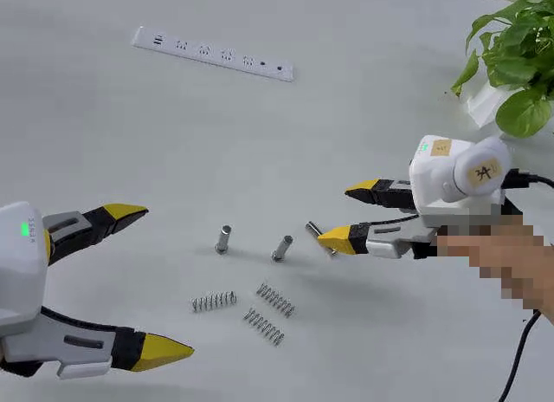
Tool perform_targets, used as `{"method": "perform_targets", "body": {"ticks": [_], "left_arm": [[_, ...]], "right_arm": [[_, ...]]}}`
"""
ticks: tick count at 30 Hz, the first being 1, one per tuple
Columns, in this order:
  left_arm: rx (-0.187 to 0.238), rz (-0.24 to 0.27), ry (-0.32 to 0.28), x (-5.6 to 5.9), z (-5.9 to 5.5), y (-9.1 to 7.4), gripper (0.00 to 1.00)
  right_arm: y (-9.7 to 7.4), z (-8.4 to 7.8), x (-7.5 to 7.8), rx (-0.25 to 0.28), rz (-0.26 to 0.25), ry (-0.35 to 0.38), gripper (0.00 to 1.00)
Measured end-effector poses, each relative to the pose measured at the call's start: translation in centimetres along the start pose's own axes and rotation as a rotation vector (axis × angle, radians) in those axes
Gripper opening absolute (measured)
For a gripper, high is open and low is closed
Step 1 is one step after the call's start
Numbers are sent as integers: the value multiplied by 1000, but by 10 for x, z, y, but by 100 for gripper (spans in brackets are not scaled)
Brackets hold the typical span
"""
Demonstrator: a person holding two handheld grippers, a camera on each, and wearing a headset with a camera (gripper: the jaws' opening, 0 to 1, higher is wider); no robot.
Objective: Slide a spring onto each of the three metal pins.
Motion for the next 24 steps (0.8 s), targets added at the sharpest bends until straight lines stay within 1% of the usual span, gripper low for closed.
{"method": "perform_targets", "body": {"ticks": [3,10,13,17,18,24], "left_arm": [[-3,-5,-1,0,-1,1,98],[6,0,-9,-3,-1,2,98],[10,4,-14,-3,-2,1,98],[14,9,-24,-4,-4,0,97],[14,10,-27,-4,-4,0,97],[18,14,-37,-6,-7,-2,97]], "right_arm": [[7,1,3,-37,3,13,45],[23,3,9,-98,13,36,32],[31,3,13,-134,11,44,27],[39,0,15,-170,17,55,23],[42,-1,14,-189,21,60,22],[52,-6,16,-246,22,56,19]]}}
Point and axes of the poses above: the centre of the closed fingertips' face, and the gripper's own axes: y roughly forward along the fingers, x roughly to its right, z roughly out of its top, the point moved 9 cm from there along -y, roughly backward along the fingers
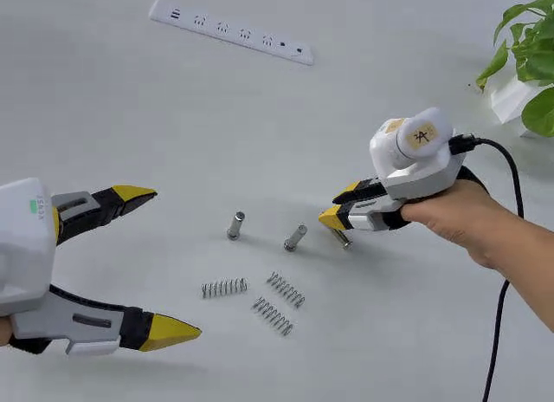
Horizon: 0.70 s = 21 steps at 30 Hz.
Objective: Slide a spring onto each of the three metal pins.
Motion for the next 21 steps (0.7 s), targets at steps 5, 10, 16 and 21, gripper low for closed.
{"method": "perform_targets", "body": {"ticks": [5,10,16,21], "left_arm": [[6,3,-8,-1,-1,0,97],[8,3,-12,-2,-1,1,96],[11,3,-18,-3,-2,1,96],[11,3,-20,-3,-2,1,96]], "right_arm": [[6,1,1,-23,5,17,18],[11,0,3,-59,-1,16,14],[13,1,3,-84,5,18,13],[15,1,2,-92,8,22,11]]}}
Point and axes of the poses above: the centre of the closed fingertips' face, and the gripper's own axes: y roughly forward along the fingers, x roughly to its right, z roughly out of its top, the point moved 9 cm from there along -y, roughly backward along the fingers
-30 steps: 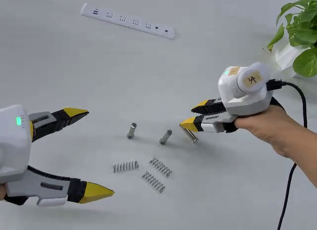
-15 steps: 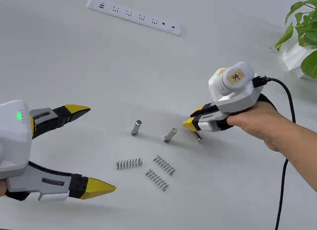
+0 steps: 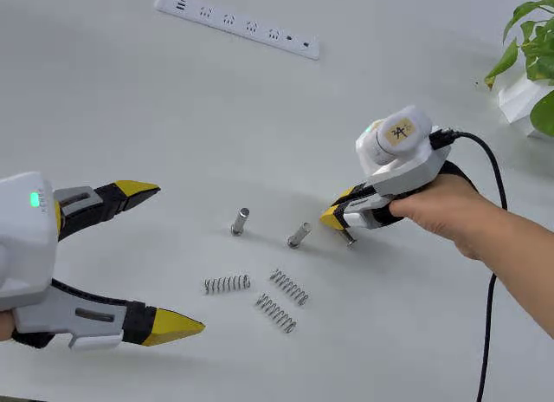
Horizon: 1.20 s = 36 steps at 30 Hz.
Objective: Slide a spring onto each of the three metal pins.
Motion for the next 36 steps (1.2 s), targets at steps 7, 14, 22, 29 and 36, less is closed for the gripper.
{"method": "perform_targets", "body": {"ticks": [7,14,22,29,36], "left_arm": [[-3,-4,-1,0,-1,0,96],[2,-9,-4,0,0,1,96],[0,-13,-5,0,1,1,95],[1,-13,-5,1,0,1,95],[2,-13,-5,1,0,1,95]], "right_arm": [[1,0,1,-9,-9,0,7],[1,1,0,-15,-20,-6,6],[1,1,-1,-15,-24,2,5],[0,0,-3,-17,-23,-1,5],[-1,-2,-6,-15,-17,-2,5]]}}
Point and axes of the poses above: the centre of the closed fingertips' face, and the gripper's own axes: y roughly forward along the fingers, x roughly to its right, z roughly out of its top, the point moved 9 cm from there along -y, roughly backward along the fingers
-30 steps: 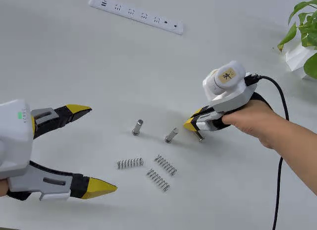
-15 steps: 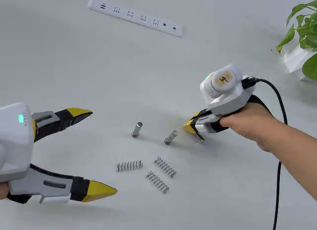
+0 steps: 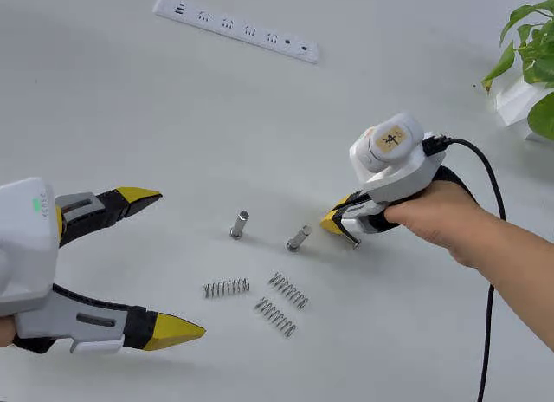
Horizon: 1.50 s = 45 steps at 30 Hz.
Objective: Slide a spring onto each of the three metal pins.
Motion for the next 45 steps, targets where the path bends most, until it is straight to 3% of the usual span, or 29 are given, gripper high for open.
{"method": "perform_targets", "body": {"ticks": [16,45], "left_arm": [[-1,-4,10,3,2,-1,94],[-12,-21,30,13,6,0,93]], "right_arm": [[-27,-6,-8,72,-19,10,5],[-57,-43,-25,187,-67,81,5]]}}
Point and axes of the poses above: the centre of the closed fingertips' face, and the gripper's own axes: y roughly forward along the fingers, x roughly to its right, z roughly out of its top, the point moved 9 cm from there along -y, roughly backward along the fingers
